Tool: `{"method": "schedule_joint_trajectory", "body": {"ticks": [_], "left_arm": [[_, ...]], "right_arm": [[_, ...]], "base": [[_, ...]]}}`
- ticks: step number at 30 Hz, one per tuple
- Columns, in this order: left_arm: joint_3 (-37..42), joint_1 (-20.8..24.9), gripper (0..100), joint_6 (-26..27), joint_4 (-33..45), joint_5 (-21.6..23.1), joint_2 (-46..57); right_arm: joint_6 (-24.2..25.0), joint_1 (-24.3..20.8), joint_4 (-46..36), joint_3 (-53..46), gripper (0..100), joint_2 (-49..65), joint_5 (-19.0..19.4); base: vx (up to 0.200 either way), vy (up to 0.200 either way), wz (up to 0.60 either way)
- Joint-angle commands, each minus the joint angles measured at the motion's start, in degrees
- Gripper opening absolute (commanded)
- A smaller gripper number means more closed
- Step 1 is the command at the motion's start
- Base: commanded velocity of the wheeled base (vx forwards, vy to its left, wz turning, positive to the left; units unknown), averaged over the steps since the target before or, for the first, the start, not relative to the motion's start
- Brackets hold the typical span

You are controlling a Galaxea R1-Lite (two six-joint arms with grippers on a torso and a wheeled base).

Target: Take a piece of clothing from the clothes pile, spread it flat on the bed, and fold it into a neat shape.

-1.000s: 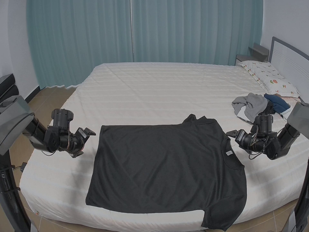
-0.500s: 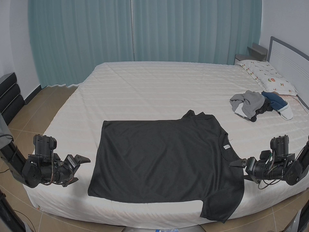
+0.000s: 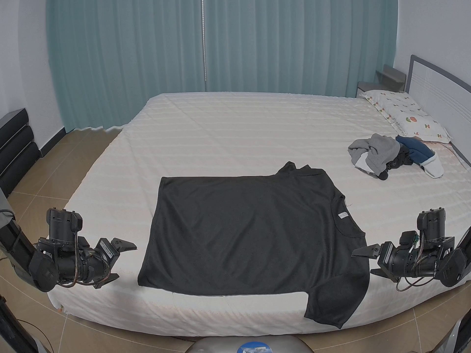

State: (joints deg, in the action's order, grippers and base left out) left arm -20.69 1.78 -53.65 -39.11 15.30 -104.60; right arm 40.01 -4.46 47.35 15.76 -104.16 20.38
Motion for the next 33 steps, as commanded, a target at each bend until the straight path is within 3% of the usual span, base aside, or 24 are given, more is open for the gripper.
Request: {"method": "schedule_joint_trajectory", "body": {"ticks": [1, 5, 15, 26, 33], "left_arm": [[0.1, 0.4, 100, -0.1, 0.1, 0.0, -0.2], [0.3, 0.6, 100, -0.5, 0.1, 0.0, 0.3], [1.3, 2.4, 100, -0.8, 0.1, -0.1, 1.7], [0.9, 2.1, 100, -0.8, 0.0, 0.1, 0.4], [0.4, 1.9, 100, -0.7, 0.0, 0.1, -1.4]], "right_arm": [[0.0, 0.1, 0.9, -0.5, 100, -0.2, -0.1], [0.0, 0.1, 2.0, -0.9, 100, -0.4, -0.1], [-0.1, 0.6, 2.0, -1.1, 100, -1.8, 0.1], [-0.9, 1.1, 3.7, -1.0, 100, -10.6, -0.1], [0.1, 0.8, 16.5, -0.7, 100, -20.4, -1.0]], "base": [[0.0, -0.2, 0.0], [0.0, -0.2, 0.0], [0.0, 0.0, 0.0], [0.0, 0.0, 0.0], [0.0, 0.0, 0.0]]}}
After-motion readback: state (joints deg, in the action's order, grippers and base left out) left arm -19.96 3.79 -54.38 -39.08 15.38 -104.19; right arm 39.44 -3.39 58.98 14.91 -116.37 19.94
